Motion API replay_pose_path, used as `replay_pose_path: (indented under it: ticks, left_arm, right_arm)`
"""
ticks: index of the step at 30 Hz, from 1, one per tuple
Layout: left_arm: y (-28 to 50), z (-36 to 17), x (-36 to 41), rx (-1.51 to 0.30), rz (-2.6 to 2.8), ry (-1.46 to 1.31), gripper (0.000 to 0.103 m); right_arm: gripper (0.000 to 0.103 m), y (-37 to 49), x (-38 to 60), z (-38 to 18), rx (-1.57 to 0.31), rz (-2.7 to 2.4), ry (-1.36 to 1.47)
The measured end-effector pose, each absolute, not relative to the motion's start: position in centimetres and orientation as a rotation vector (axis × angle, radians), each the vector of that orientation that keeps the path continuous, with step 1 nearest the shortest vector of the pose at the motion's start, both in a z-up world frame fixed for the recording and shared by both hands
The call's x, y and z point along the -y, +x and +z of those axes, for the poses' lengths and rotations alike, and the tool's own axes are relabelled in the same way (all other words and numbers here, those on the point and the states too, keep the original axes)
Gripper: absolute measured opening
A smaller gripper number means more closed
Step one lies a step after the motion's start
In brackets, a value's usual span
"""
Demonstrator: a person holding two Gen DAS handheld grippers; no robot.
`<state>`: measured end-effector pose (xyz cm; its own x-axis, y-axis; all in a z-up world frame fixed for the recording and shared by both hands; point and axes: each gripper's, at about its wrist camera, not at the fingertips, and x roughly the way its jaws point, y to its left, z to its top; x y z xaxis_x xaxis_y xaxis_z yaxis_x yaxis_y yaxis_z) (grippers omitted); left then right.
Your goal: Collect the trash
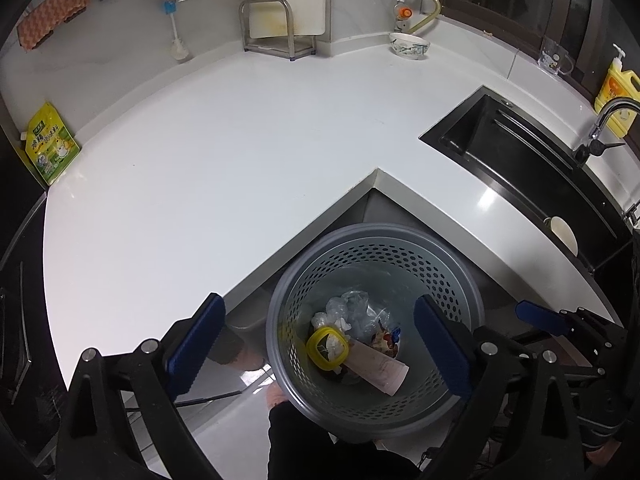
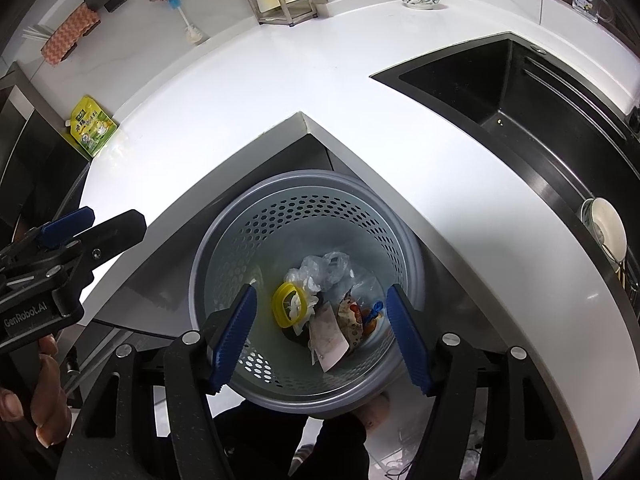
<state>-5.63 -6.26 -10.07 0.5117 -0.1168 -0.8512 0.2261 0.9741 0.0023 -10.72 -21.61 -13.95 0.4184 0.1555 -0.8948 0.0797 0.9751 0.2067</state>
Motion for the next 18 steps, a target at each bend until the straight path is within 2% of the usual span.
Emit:
replay_pose_path:
  ticks: [18]
  left_arm:
    - [-5.60, -10.16, 6.55, -1.028, -0.199, 0.131, 0.095]
  right_arm:
    - [0.065, -10.77, 21.54, -14.02, -1.141, 0.047, 0.229]
